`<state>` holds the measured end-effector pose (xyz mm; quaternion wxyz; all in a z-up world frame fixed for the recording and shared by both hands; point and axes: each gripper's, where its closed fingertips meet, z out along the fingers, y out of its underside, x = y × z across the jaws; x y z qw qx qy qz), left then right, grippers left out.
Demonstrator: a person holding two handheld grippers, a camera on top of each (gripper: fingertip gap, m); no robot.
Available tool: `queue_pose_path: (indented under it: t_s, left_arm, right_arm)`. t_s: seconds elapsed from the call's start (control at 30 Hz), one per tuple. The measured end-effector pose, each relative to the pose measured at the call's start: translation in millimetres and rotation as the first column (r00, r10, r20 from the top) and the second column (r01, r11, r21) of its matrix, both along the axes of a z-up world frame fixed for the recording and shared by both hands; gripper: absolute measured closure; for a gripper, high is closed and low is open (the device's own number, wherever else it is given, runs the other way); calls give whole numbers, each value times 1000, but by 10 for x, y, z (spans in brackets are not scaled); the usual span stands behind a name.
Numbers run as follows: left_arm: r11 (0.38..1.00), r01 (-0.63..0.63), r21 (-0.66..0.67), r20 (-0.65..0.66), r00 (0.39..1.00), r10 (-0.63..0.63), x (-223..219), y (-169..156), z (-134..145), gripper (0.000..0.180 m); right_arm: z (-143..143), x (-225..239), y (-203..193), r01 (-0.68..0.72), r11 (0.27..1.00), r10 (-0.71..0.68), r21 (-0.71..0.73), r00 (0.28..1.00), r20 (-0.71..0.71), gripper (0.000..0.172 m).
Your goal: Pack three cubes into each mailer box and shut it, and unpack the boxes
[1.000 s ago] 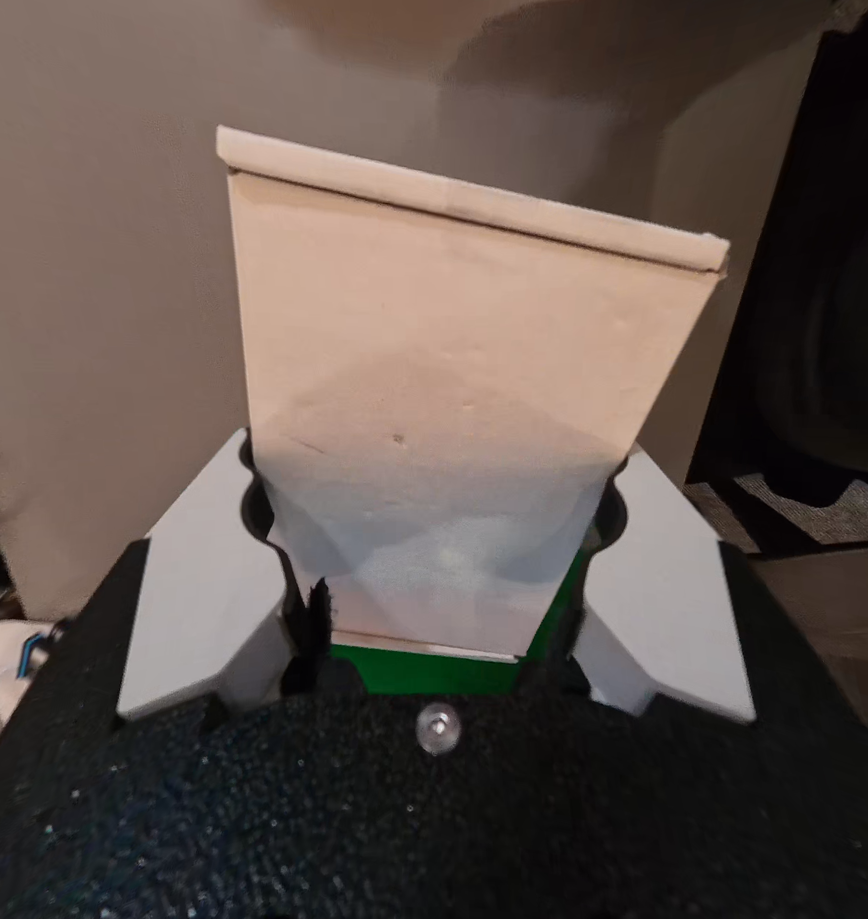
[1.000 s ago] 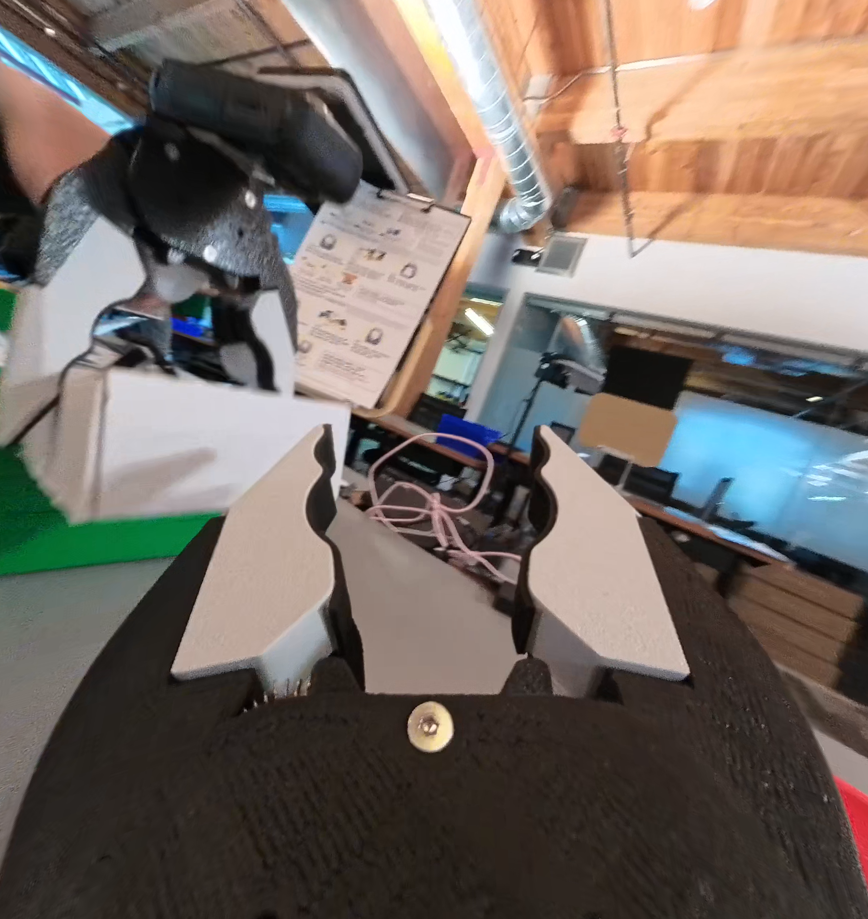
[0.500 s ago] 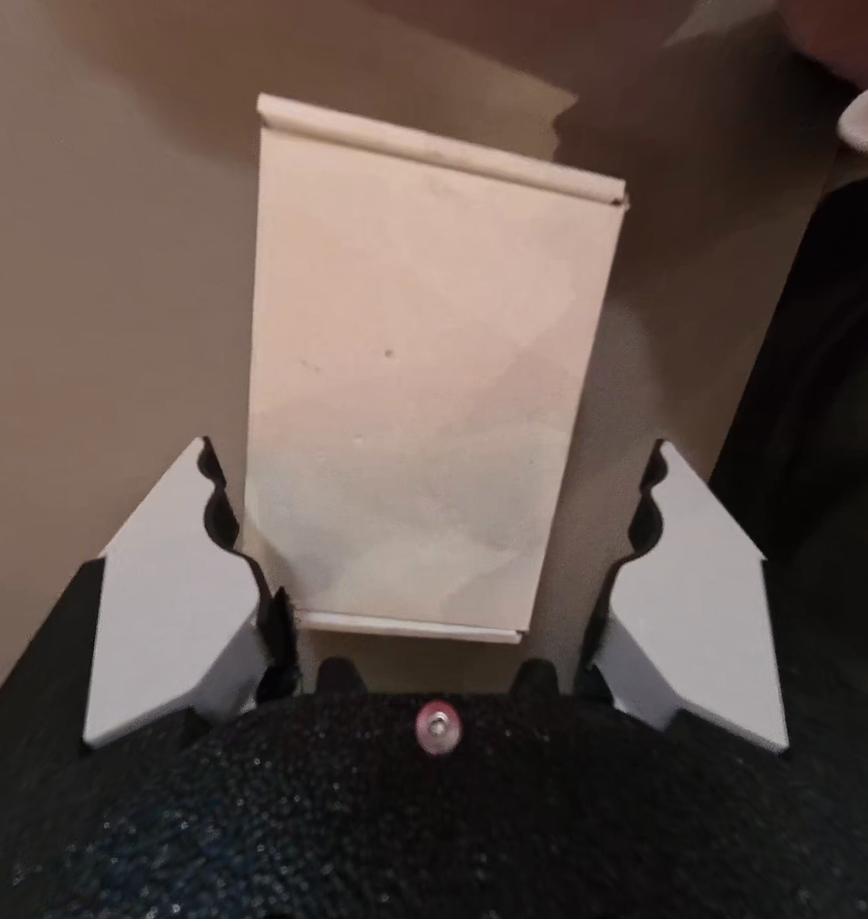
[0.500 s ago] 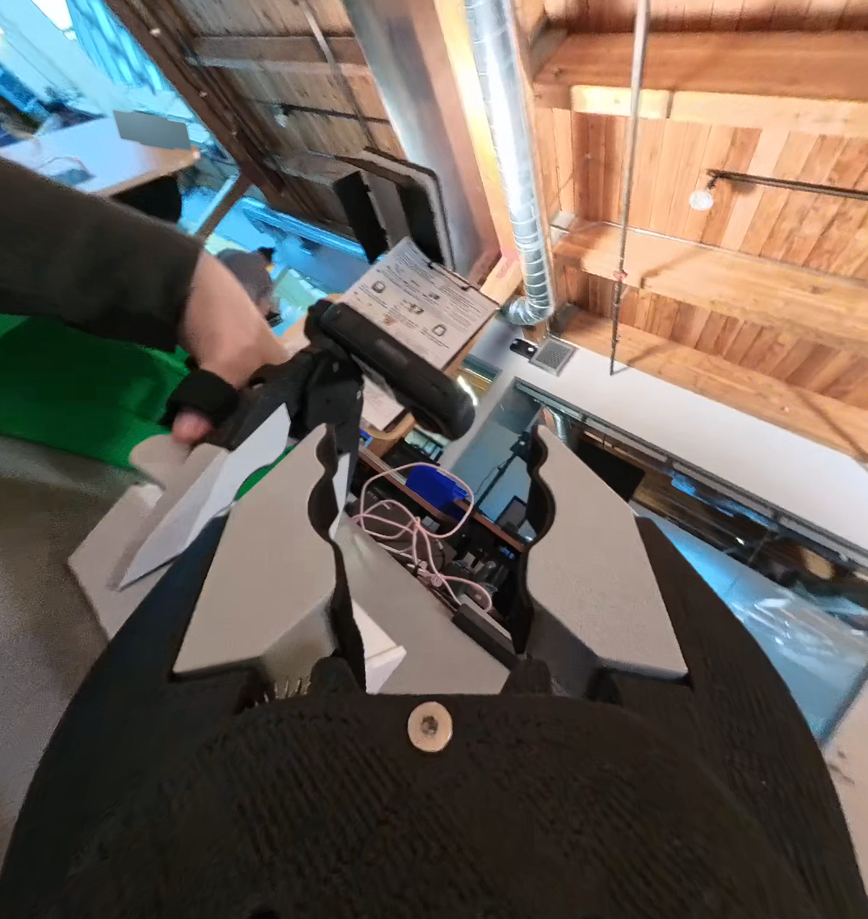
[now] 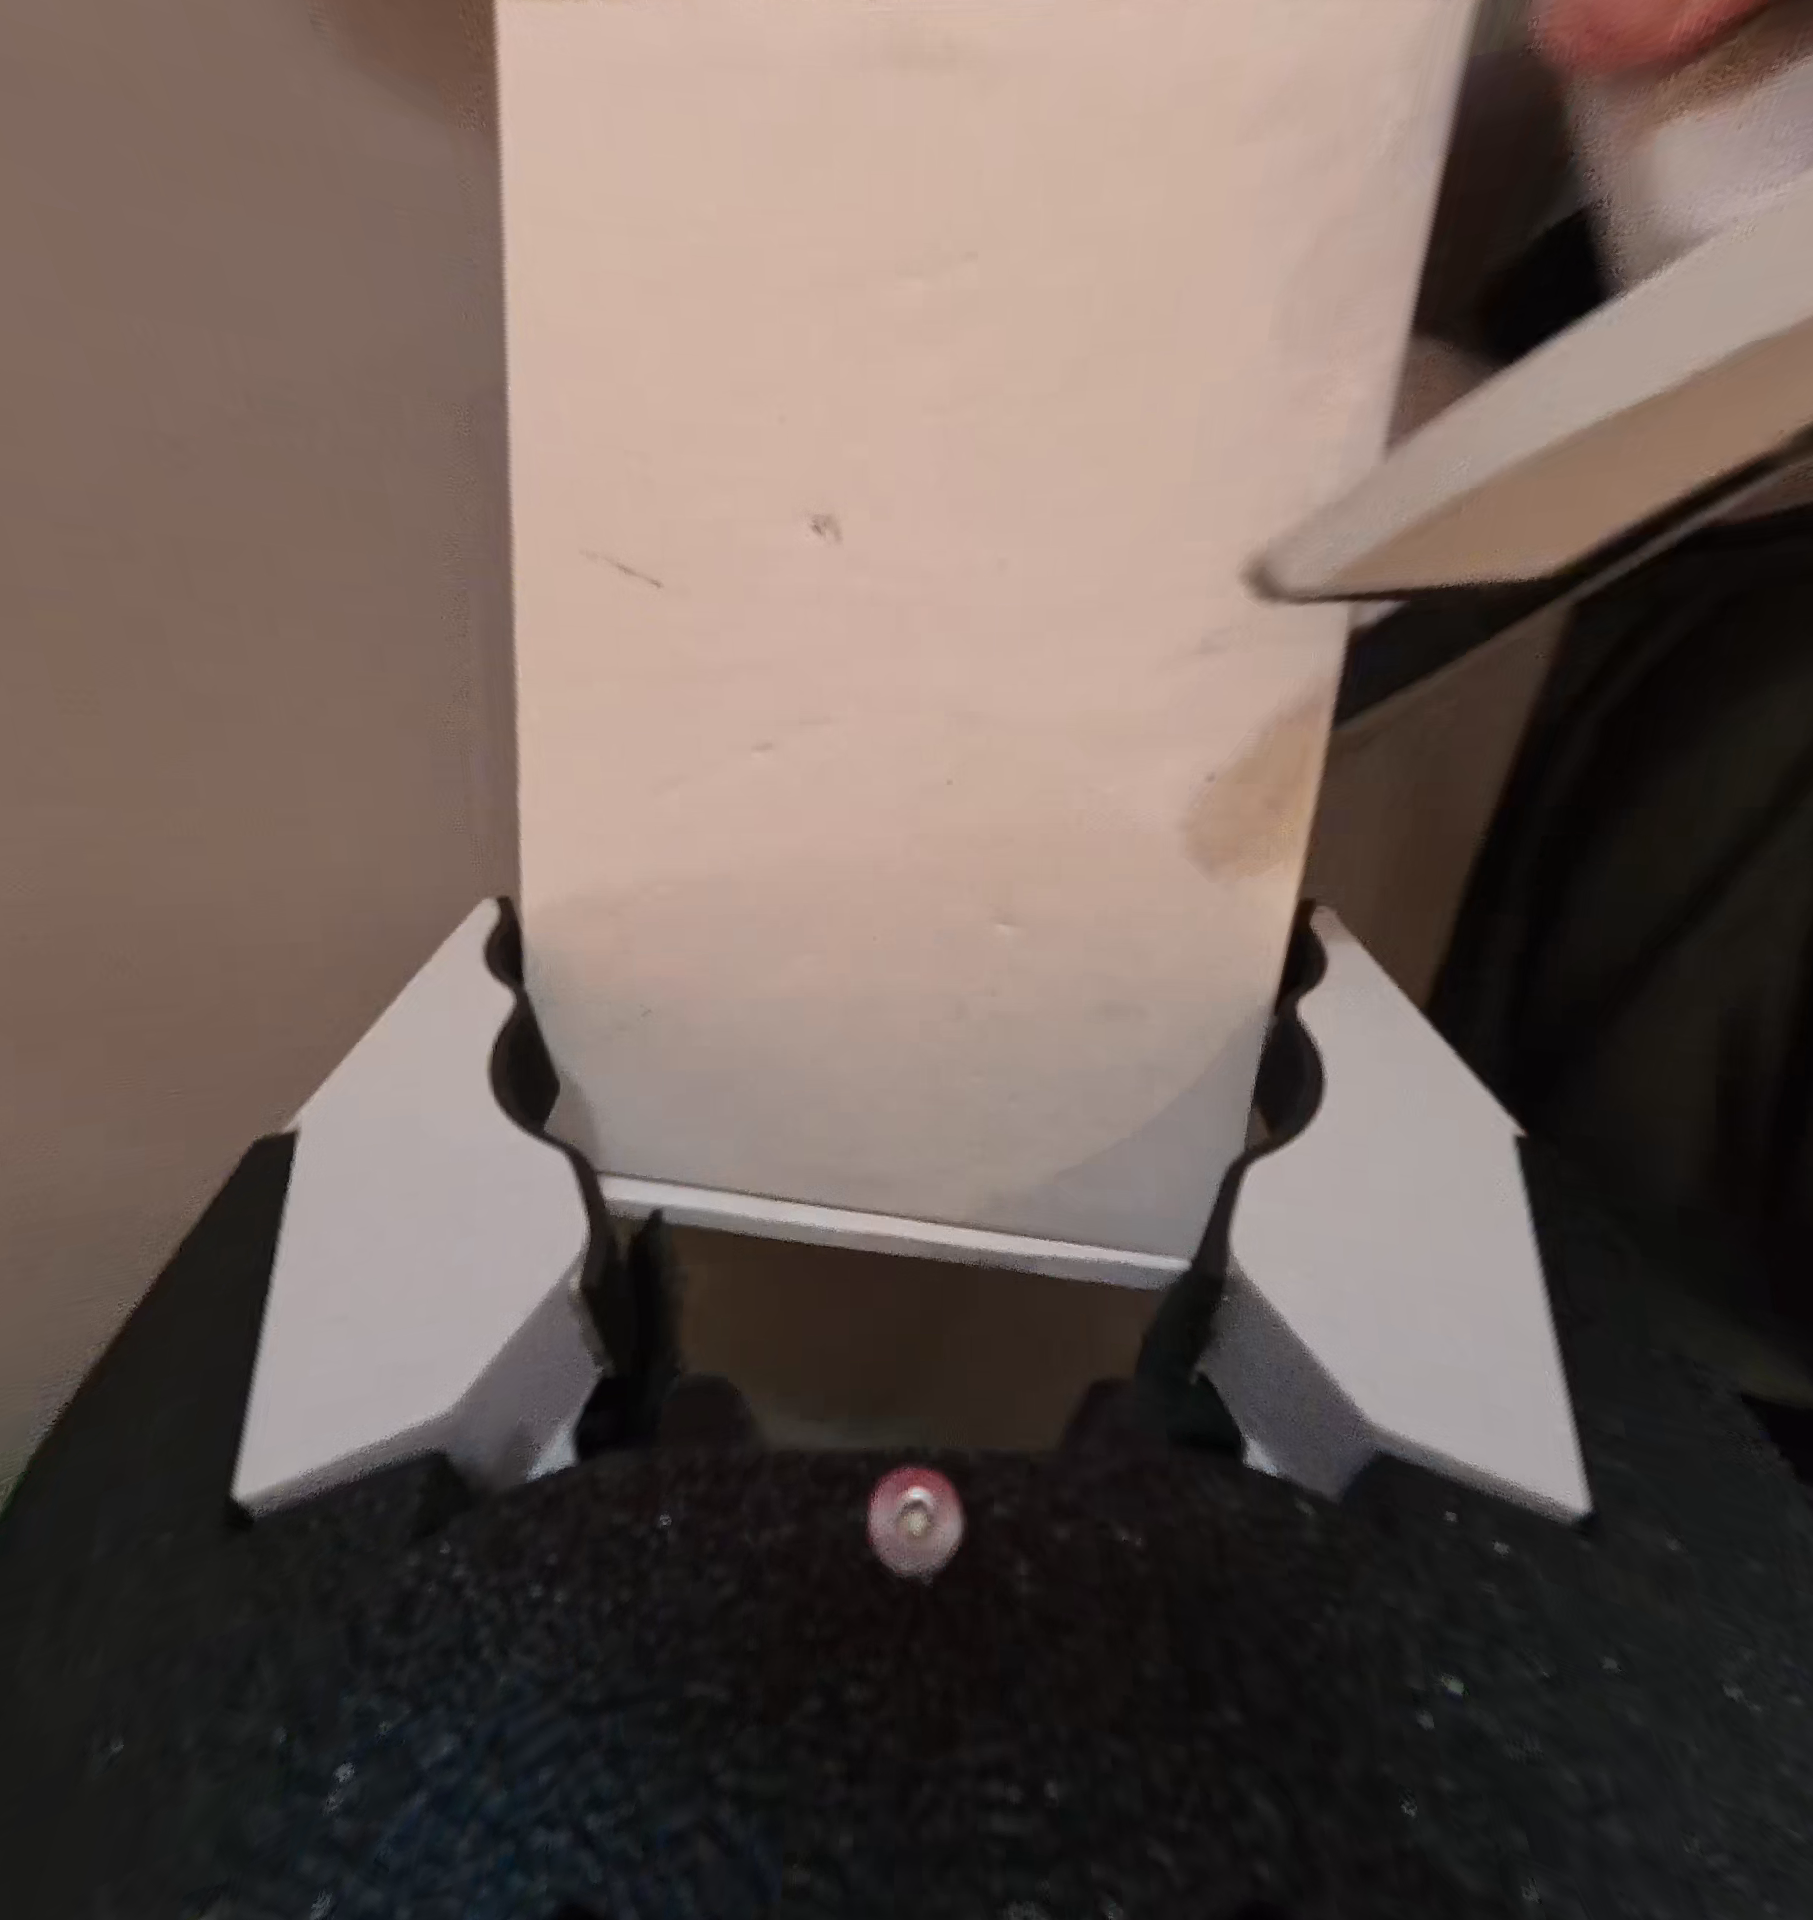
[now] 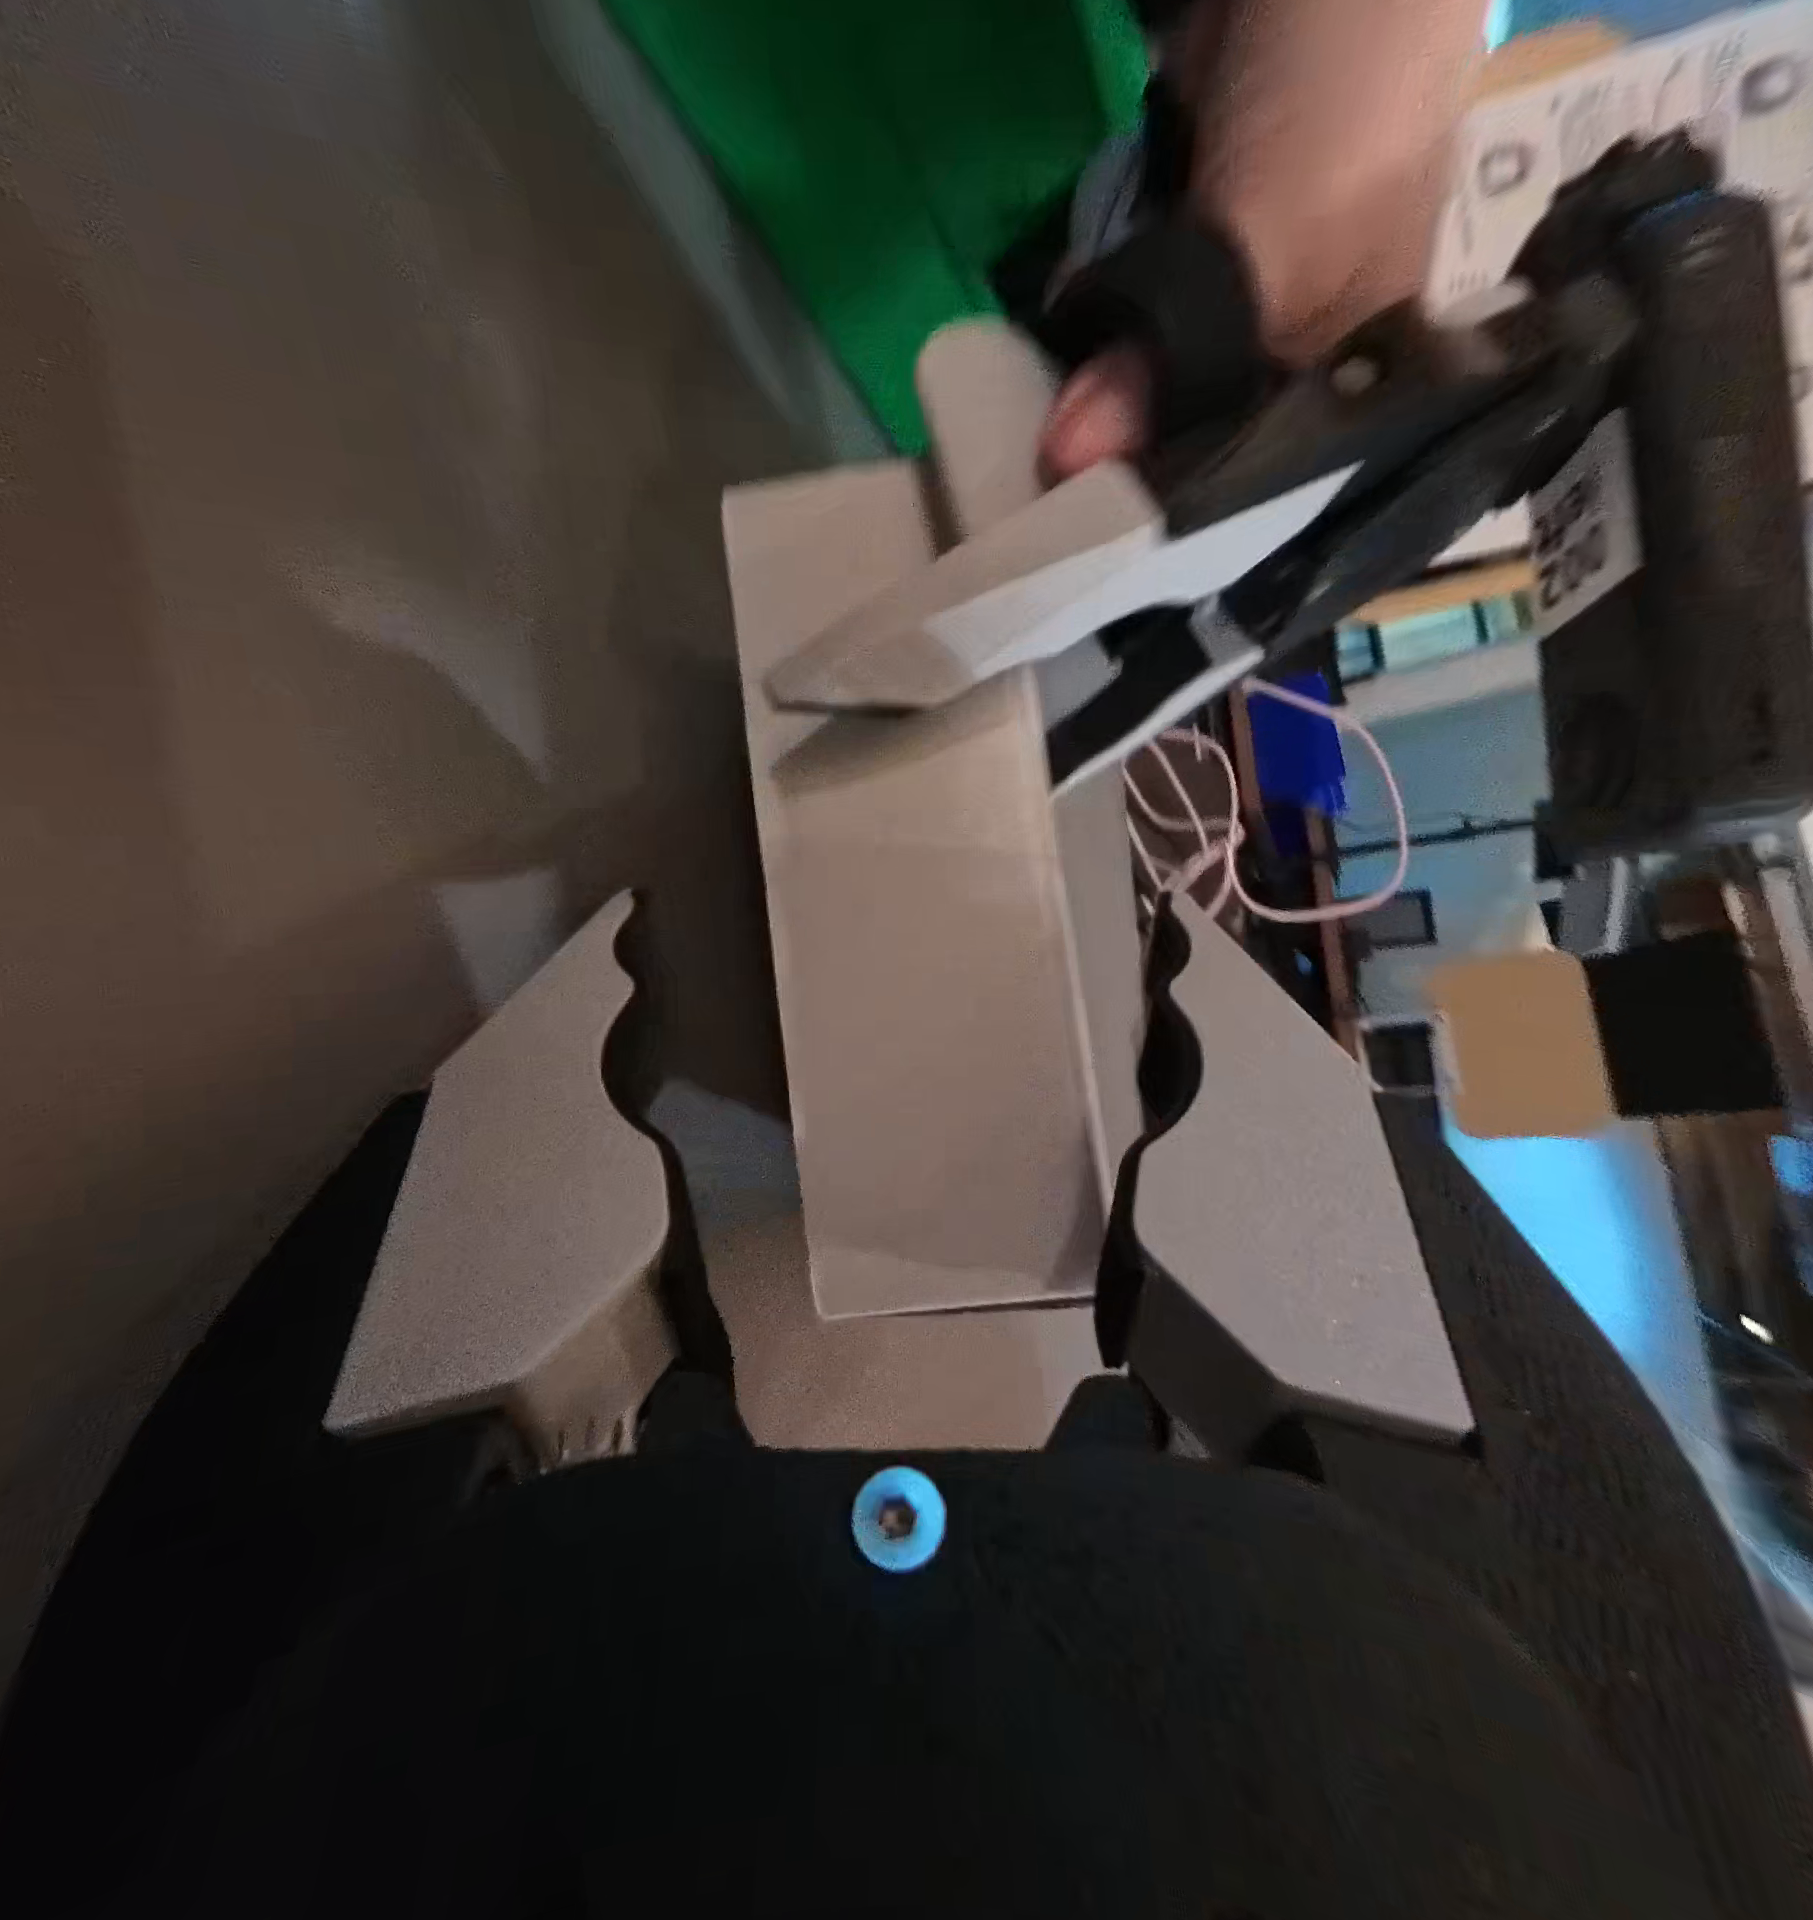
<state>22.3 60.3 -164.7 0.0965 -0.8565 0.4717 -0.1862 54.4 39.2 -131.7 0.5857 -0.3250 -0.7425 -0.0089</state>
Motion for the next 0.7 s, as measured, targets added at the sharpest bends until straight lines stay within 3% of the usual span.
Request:
queue_pose_path:
  t_s: [0.03,0.1,0.17,0.2,0.27,0.4,0.47,0.57,0.7]
  left_arm:
    - [999,-7,-35,47,999,8,25,-11,39,43]
    - [998,-5,-70,135,991,15,82,-30,104,45]
    - [999,-7,-44,182,983,15,101,-14,133,45]
    - [999,-18,-30,205,979,24,118,-5,159,46]
    - [998,-51,32,297,954,39,189,38,317,56]
    - [964,-130,232,500,866,-4,266,-49,866,23]
    - [910,-178,375,504,863,-39,202,-155,1014,22]
    - [844,-164,511,458,883,-106,218,-423,988,22]
    - [827,-127,548,432,889,-150,344,-642,748,23]
  right_arm:
    - [-30,-12,101,46,998,-47,40,999,28,79]
    - [-53,-45,257,120,987,-128,103,989,75,79]
    - [-5,-75,313,153,979,-167,135,980,106,98]
    - [-12,-80,302,147,983,-162,112,977,141,98]
    - [8,-68,318,156,987,-160,36,971,180,99]
    - [74,20,289,150,974,-107,-169,965,241,99]
    - [120,85,211,121,952,-51,-282,968,244,99]
    - [194,155,40,46,900,51,-434,977,209,99]
    - [206,235,-131,2,859,128,-511,967,218,99]
